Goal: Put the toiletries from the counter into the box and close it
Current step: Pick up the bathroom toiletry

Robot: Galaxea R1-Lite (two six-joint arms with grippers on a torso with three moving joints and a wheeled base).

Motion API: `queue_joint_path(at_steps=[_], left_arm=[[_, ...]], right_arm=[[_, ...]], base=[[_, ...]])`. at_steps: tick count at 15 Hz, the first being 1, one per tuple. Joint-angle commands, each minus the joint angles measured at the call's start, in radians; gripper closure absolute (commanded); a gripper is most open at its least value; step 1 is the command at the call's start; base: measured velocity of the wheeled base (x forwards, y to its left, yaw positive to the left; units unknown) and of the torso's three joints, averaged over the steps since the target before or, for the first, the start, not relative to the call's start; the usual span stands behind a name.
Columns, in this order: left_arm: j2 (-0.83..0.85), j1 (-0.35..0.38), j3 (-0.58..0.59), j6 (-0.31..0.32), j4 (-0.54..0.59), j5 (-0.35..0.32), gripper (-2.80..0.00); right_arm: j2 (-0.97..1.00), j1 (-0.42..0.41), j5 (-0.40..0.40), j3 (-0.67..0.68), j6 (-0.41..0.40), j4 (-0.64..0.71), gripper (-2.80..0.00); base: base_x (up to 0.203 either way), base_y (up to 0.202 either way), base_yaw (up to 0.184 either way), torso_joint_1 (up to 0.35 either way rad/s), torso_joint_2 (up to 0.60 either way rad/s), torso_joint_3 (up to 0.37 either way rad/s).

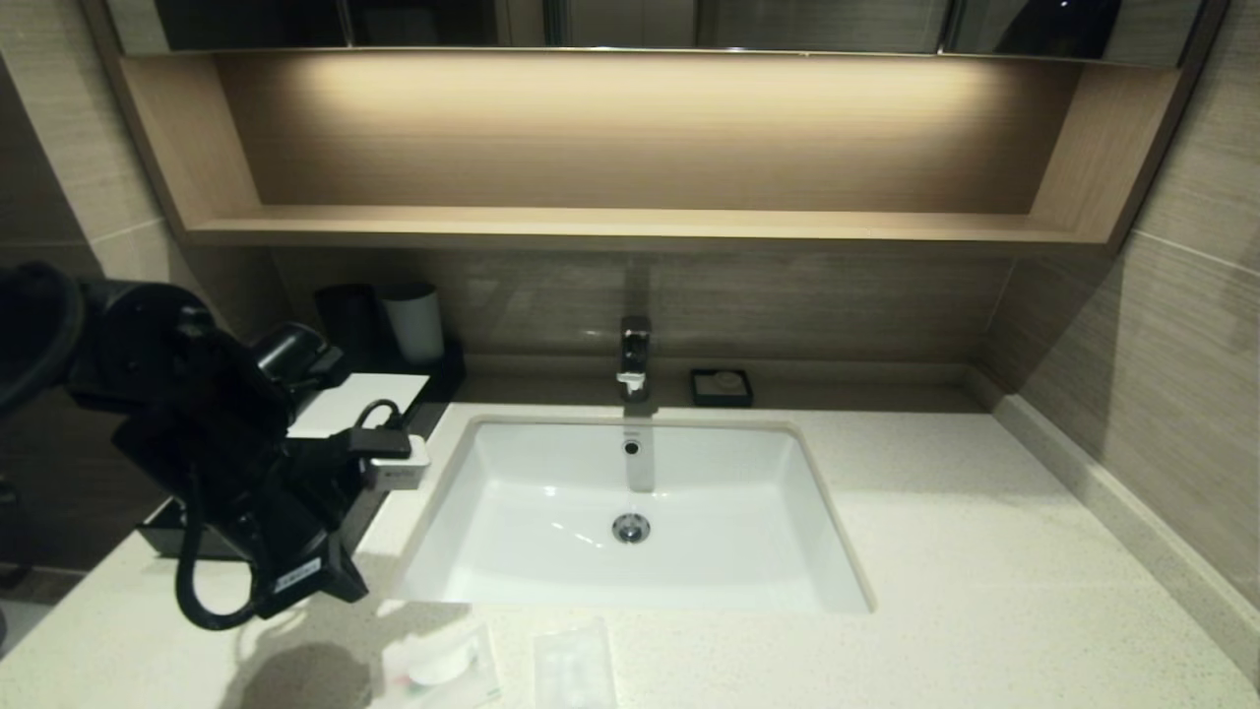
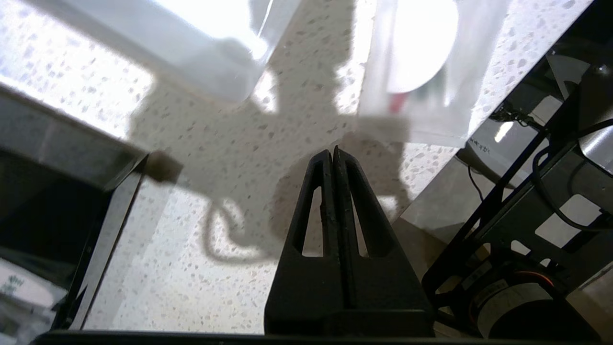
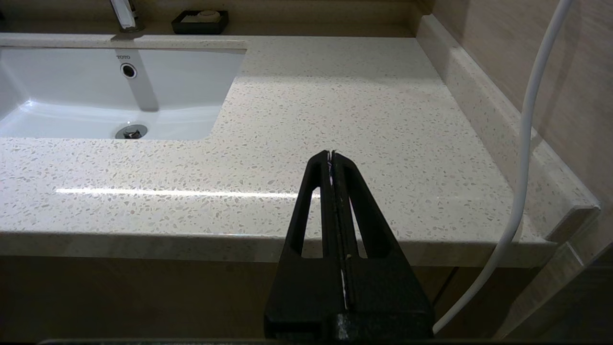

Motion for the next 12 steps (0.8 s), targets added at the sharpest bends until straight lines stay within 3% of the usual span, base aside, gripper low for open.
queue_joint_path(at_steps=[1,4,9,12], left_arm=[[0.027,-0.076,0.019,0.006,-0.011,0.001,0.00],[0.047,-0.153,0.037,0.005,-0.050,0.007,0.00],[0.027,-0.193,0.021,-0.003,-0.041,-0.002,0.00],[-0.009,-0.263,0.038,-0.056,-0.030,-0.006,0.00]], right_arm=[[-0.002,0.000,0.000,0.002,0.000,0.000,0.00],[-0.001,0.000,0.000,0.002,0.000,0.000,0.00],[0.000,0.000,0.000,0.002,-0.001,0.000,0.00],[0.000,0.000,0.000,0.002,-0.001,0.000,0.00]], base=[[0.000,0.000,0.000,0.000,0.00,0.000],[0.000,0.000,0.000,0.000,0.00,0.000],[0.000,0.000,0.000,0.000,0.00,0.000],[0.000,0.000,0.000,0.000,0.00,0.000]])
